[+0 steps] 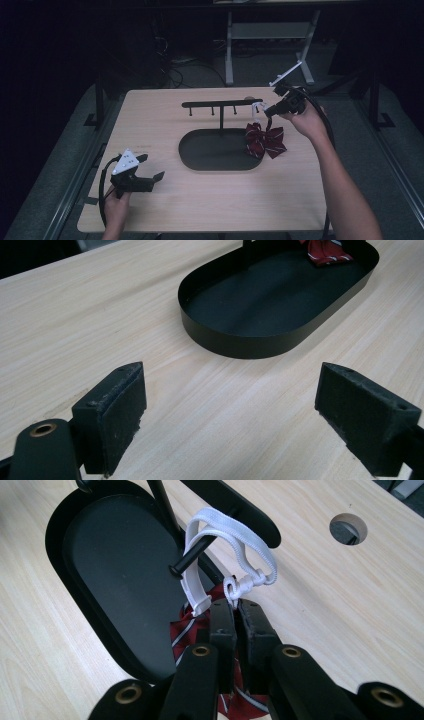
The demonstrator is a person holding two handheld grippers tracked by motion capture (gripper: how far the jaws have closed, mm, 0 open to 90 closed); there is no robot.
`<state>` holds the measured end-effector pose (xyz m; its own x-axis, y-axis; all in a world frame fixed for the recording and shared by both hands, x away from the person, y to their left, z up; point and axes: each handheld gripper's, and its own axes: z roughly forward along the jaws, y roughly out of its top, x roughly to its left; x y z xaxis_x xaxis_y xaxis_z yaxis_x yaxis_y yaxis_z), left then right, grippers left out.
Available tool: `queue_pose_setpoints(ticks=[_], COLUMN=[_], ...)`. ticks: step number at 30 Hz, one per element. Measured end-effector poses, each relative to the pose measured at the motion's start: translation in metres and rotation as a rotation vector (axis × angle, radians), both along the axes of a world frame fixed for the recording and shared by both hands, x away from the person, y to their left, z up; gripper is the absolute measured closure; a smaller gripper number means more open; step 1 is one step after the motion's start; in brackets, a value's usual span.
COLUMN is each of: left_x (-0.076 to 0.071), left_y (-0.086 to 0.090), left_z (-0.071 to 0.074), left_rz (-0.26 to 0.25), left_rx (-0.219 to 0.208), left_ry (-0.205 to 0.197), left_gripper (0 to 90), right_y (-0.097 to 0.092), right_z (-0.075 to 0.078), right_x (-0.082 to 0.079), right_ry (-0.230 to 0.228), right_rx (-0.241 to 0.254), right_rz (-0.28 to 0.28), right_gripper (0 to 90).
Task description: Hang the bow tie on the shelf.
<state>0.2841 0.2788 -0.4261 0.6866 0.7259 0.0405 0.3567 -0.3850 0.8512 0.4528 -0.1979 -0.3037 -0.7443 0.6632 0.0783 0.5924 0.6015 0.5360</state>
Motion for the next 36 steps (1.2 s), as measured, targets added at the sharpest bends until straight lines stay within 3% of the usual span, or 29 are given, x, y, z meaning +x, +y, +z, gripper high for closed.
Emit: queue_pose_setpoints(ticks=[11, 17, 36], left_x=[0.000, 0.001, 0.001], left_y=[0.000, 0.001, 0.002], left_z=[0.000, 0.000, 0.000], left_rz=[0.007, 0.007, 0.004], left_rx=[-0.007, -0.003, 0.000], left_ry=[-0.001, 0.001, 0.000], left_gripper=[12.9, 13.0, 13.0], right_y=[0.001, -0.001, -0.009], right_z=[-0.008, -0.010, -0.017], right_x=[0.004, 0.005, -0.003], right_ry=[0.024, 0.035, 0.046], right_rx=[-0.003, 0.030, 0.069], right_rz=[0.003, 0.015, 0.026], right_gripper=[81.9, 80.2, 75.7])
